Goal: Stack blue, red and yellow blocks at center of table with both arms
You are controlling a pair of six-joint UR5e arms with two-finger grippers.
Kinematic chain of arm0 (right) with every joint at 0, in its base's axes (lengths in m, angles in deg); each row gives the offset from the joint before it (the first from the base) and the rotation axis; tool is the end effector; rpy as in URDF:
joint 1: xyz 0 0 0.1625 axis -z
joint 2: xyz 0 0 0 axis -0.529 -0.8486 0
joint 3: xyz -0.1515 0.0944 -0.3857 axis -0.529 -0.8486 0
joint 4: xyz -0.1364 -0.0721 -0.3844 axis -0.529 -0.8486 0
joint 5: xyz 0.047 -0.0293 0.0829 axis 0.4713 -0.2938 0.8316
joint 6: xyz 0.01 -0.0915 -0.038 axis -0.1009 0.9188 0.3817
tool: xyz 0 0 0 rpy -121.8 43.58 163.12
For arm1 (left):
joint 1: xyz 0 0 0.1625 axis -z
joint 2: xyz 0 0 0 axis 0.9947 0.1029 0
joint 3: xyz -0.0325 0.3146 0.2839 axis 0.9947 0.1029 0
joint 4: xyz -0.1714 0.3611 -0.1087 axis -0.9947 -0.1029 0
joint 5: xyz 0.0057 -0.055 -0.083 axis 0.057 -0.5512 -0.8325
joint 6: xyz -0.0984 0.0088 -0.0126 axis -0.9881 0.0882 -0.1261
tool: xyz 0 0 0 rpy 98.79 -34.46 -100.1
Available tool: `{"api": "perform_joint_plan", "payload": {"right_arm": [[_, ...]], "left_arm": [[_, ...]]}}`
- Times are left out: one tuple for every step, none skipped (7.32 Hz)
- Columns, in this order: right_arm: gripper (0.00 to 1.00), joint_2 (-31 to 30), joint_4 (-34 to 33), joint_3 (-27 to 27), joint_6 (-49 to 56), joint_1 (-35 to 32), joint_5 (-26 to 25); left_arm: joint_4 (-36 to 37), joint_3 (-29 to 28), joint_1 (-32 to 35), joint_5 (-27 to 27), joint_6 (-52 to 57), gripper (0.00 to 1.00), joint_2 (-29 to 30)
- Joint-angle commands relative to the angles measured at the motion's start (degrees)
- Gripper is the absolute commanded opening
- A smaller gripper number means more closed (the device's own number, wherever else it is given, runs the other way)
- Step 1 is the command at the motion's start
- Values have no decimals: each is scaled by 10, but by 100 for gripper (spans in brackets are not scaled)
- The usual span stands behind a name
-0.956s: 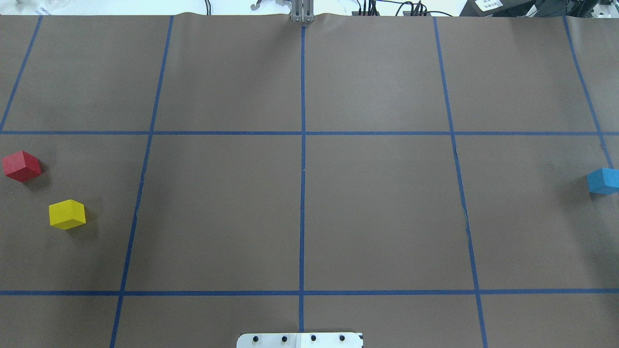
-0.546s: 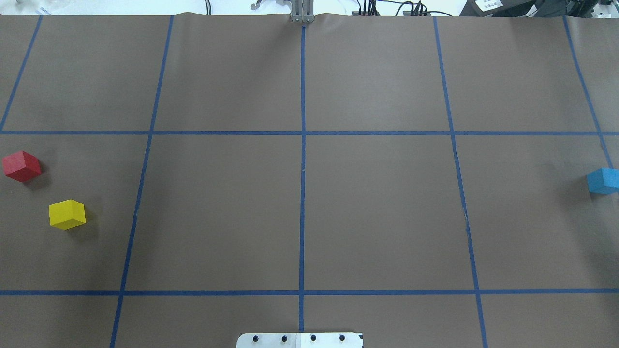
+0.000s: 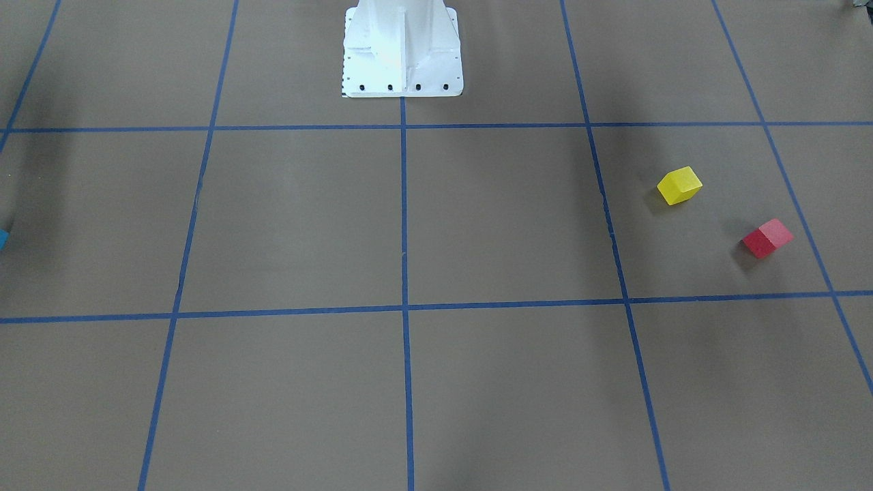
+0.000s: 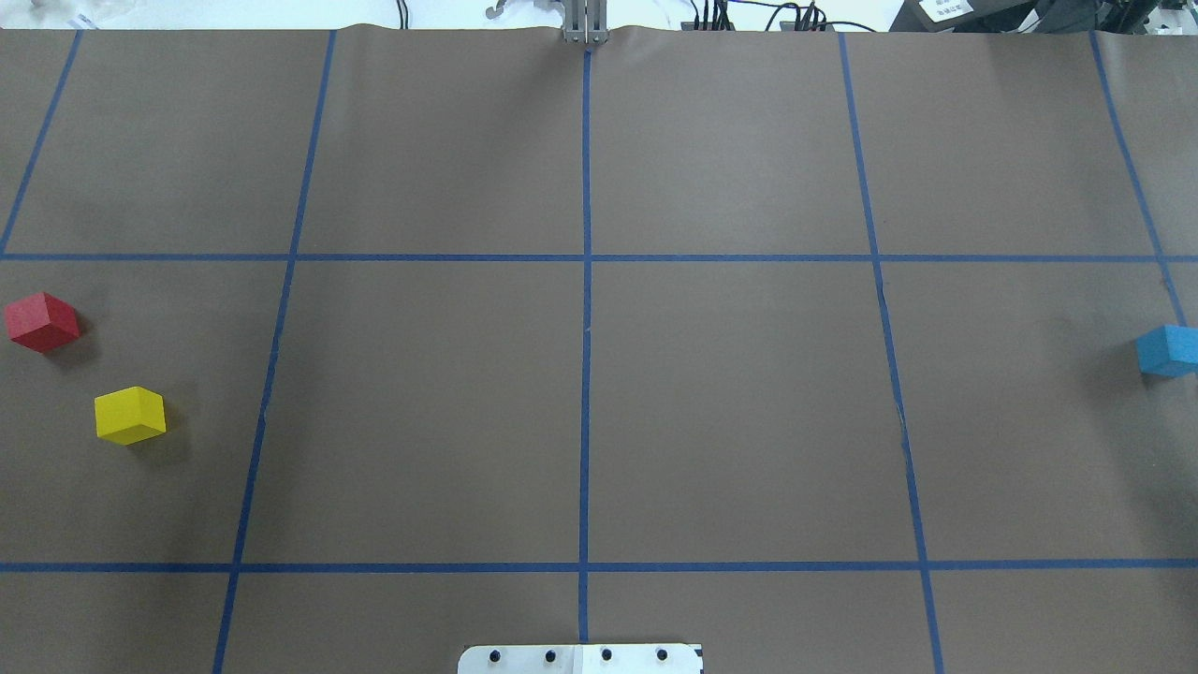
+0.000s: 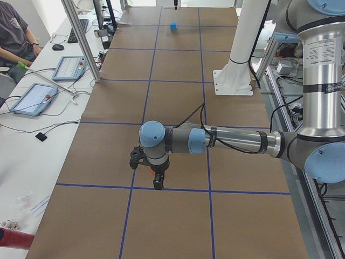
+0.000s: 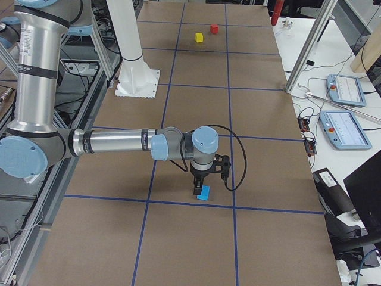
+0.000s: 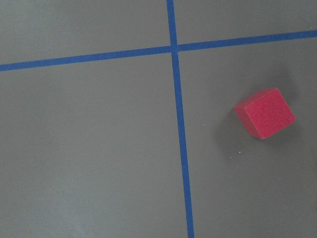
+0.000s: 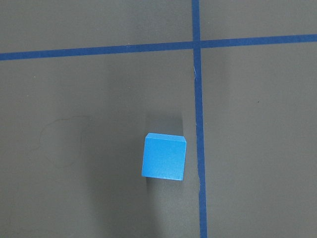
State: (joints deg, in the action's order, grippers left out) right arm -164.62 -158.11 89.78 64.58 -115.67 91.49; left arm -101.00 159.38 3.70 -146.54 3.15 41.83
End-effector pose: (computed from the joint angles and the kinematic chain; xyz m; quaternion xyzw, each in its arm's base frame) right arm 0.0163 -0.4295 0.6208 -0.0260 -0.3818 0.0153 0.9237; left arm -0.0478 -0.4444 0.6249 -0.0027 0.3698 0.0536 0.9276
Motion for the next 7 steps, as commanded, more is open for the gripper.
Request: {"api": "perform_joint_plan", "payload": {"right_arm": [[100,-1,1,0,0,1,-5],[100,-1,1,-1,-6,1,1],[100,-1,1,-2,-8,1,2],[100,1,0,0,-8,0,2],[100,-1,-1,-11,-10,0,0],[100,-1,0,-18,-4,1,0],[100,-1,0,-21,-6,1,0]], "left_arm": [[-1,3,0,-1,1,100,-1],[-1,10,2,-1,0,100,-2],[-2,15,3,-1,0,100,-7],[-2,28,3,-1,0,100,-16],[-2,46,3,-2,0,100,-30],[-1,75,3,-1,-2,100,-49],[-1,85,4,-1,-23,100,-52]]}}
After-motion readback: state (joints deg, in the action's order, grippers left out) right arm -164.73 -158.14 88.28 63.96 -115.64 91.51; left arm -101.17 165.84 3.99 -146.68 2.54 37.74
